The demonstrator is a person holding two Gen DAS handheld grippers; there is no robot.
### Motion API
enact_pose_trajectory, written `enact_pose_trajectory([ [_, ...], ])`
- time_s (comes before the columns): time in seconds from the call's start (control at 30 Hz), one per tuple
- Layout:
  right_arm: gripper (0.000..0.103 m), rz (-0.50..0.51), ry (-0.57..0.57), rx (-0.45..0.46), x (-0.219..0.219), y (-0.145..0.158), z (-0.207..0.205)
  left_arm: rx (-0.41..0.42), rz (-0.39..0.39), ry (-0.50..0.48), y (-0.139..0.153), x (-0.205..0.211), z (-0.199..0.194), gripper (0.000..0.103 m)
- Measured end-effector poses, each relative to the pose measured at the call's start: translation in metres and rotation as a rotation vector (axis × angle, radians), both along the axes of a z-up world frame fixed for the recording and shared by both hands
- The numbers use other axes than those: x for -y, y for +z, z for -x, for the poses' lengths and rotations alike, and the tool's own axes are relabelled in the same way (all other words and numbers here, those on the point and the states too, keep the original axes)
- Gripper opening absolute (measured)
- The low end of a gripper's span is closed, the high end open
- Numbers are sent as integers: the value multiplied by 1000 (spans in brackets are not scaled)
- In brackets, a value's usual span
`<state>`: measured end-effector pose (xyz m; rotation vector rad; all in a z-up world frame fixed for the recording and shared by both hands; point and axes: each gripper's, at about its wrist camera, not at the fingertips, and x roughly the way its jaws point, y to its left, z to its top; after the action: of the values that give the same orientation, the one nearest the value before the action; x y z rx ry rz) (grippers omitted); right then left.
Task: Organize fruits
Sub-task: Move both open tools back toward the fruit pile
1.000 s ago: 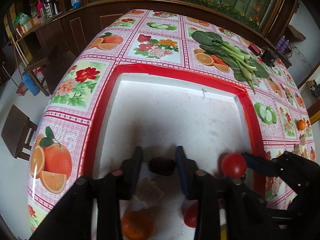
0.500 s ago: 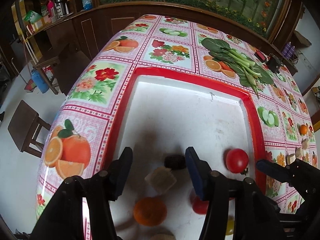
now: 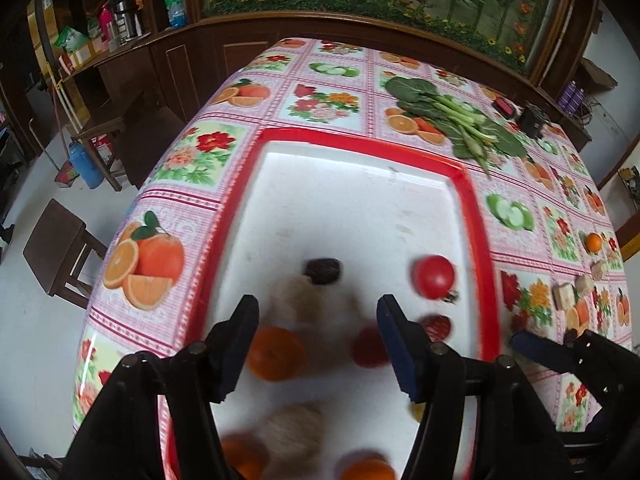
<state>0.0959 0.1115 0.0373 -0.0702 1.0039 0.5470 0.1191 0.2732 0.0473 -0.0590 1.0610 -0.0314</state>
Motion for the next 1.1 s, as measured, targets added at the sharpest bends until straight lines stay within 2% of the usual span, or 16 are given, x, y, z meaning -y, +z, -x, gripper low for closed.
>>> enact_pose_trajectory([
  [0.17, 46, 4, -25, -17, 32, -6, 18, -1, 13, -41, 4, 37, 12, 69],
  [0.3, 46, -7, -80, -22, 77, -7, 34, -1, 30, -98, 7, 77, 22, 71],
  [0.5, 46, 57, -199, 16, 153, -8, 47, -21, 46, -241, 0, 160, 42, 72],
  [0.67, 46, 69, -299, -3, 215, -14, 50, -36, 1, -356, -17, 223, 55, 72],
  [0.8, 47, 49, -328, -13, 245, -17, 52, -25, -28, -377, -26, 251, 56, 72],
  [0.97, 47, 28, -325, -16, 261, -18, 50, -17, -28, -351, -32, 260, 49, 72],
  [1.03, 47, 8, -321, -18, 266, -17, 48, -22, -12, -346, -35, 262, 46, 66],
  [1.1, 47, -20, -321, -16, 270, -15, 40, -13, -20, -342, -37, 263, 47, 49],
])
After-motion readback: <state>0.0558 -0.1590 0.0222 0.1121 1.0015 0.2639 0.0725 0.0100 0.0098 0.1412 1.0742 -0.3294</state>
